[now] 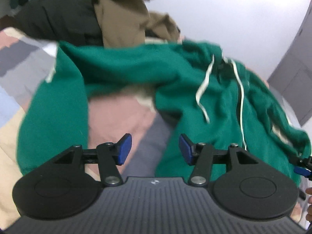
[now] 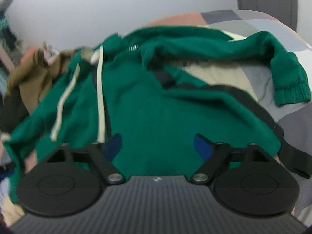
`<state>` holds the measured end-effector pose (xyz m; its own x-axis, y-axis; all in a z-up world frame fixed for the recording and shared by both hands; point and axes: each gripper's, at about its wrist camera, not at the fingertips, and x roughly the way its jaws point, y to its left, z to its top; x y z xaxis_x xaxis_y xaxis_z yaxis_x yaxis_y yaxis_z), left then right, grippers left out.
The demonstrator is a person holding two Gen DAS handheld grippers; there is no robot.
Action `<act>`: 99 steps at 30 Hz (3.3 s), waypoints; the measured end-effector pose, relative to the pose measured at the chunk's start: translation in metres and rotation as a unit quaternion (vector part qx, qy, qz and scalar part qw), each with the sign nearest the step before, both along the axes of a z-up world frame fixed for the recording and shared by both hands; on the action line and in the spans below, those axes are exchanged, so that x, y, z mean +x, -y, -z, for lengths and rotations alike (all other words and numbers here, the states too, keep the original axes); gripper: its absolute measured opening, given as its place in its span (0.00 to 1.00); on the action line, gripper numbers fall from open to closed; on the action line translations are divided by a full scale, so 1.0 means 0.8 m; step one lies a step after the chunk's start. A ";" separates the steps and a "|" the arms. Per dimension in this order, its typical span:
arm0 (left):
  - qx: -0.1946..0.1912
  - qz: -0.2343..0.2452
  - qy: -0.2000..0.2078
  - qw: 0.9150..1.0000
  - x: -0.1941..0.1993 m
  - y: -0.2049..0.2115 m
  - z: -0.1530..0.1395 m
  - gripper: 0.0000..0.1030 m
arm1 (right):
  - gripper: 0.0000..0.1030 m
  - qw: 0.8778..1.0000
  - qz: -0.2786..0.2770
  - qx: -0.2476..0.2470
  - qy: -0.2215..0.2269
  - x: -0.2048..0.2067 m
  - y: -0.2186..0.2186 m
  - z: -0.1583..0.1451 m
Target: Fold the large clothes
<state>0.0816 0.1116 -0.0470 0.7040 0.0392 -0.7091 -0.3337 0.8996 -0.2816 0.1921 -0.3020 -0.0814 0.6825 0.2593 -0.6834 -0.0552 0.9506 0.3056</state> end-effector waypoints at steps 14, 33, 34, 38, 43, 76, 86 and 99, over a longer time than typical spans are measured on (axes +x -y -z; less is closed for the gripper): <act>-0.067 -0.042 -0.082 0.993 0.033 -0.025 0.068 0.66 | 0.85 0.996 0.069 0.019 -0.049 0.018 0.032 0.047; -0.093 0.010 -0.076 0.993 0.039 -0.001 0.078 0.66 | 0.85 0.980 0.149 -0.100 0.088 0.016 0.115 0.015; -0.097 0.012 -0.075 0.992 0.039 -0.001 0.079 0.66 | 0.85 0.983 0.137 -0.099 0.077 0.021 0.115 0.021; -0.115 0.030 -0.073 0.990 0.039 0.005 0.082 0.51 | 0.84 0.993 0.081 -0.084 -0.006 0.047 0.116 0.059; -0.120 0.039 -0.073 0.989 0.033 0.009 0.079 0.14 | 0.34 0.995 0.062 -0.072 -0.021 0.043 0.105 0.057; -0.041 0.038 -0.122 0.991 -0.022 -0.015 0.001 0.42 | 0.20 0.990 -0.033 0.012 -0.137 -0.043 0.123 -0.001; -0.030 0.053 -0.022 0.998 0.034 -0.010 -0.107 0.57 | 0.69 0.996 -0.058 0.022 -0.067 -0.007 0.117 -0.080; -0.013 0.063 0.053 0.997 0.344 0.003 -0.076 0.58 | 0.69 0.992 -0.101 0.059 0.057 0.268 -0.099 -0.114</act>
